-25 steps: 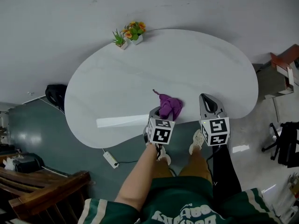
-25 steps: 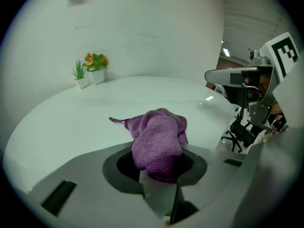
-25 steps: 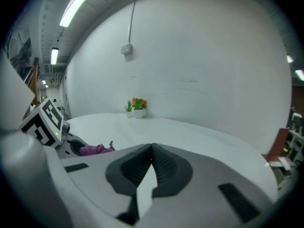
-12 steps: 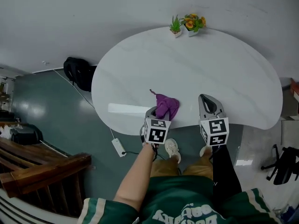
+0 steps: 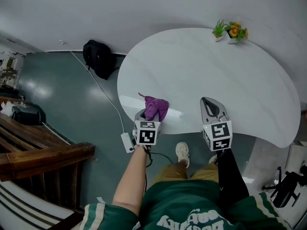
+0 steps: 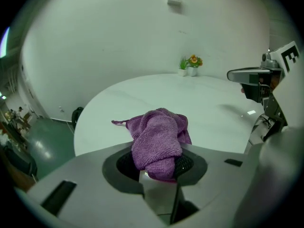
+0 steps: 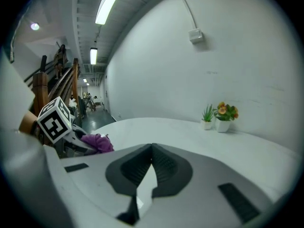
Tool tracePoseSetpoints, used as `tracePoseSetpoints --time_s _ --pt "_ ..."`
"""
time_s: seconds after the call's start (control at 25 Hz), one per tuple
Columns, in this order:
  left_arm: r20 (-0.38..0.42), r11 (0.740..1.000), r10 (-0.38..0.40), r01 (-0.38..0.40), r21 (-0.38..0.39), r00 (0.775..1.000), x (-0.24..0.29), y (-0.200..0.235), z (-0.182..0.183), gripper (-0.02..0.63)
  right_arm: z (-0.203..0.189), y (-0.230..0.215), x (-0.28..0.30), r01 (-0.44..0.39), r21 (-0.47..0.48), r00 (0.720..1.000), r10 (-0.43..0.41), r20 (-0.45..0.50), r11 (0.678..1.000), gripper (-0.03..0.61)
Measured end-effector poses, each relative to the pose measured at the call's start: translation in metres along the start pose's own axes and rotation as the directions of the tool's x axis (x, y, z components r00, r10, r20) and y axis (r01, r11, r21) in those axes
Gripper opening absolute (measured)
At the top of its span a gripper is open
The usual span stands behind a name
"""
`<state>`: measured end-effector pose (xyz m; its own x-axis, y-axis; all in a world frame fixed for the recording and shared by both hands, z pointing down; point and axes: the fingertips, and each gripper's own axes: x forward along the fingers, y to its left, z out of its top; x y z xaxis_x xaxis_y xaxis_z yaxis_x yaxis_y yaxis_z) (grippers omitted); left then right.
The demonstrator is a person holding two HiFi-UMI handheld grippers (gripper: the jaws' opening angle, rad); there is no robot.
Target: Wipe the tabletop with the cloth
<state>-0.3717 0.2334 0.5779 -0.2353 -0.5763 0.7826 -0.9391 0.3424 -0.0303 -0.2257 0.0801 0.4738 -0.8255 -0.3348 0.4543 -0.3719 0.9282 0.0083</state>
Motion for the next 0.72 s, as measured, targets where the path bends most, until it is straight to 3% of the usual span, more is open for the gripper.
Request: tracePoseSetpoints --time_s 0.24,0.4,0.56,0.72 --pt "-0.025 0.991 0.115 -0.117 -0.06 0.993 -0.024 0.06 -0.032 0.135 0.016 0.04 0.02 -0.072 -0.043 0.997 0.073 0.007 0.996 0.003" --pt "-0.055 0.983 0.152 -0.157 -0.099 0.987 -0.03 0.076 -0.041 0.133 0.024 0.053 0.024 -0.104 -0.052 0.994 0.105 0.017 0.993 0.003" --pt "-0.048 0.985 0.15 -0.153 -0.074 0.988 -0.031 0.067 -0.029 0.132 0.026 0.041 0.014 -0.085 -0.048 0.996 0.086 0.02 0.995 0.004" --pt "0.037 0.998 0.064 -0.063 -0.029 0.997 -0.039 0.01 0.013 0.13 0.022 -0.003 -0.024 0.004 -0.021 0.999 -0.004 0.032 1.0 0.003"
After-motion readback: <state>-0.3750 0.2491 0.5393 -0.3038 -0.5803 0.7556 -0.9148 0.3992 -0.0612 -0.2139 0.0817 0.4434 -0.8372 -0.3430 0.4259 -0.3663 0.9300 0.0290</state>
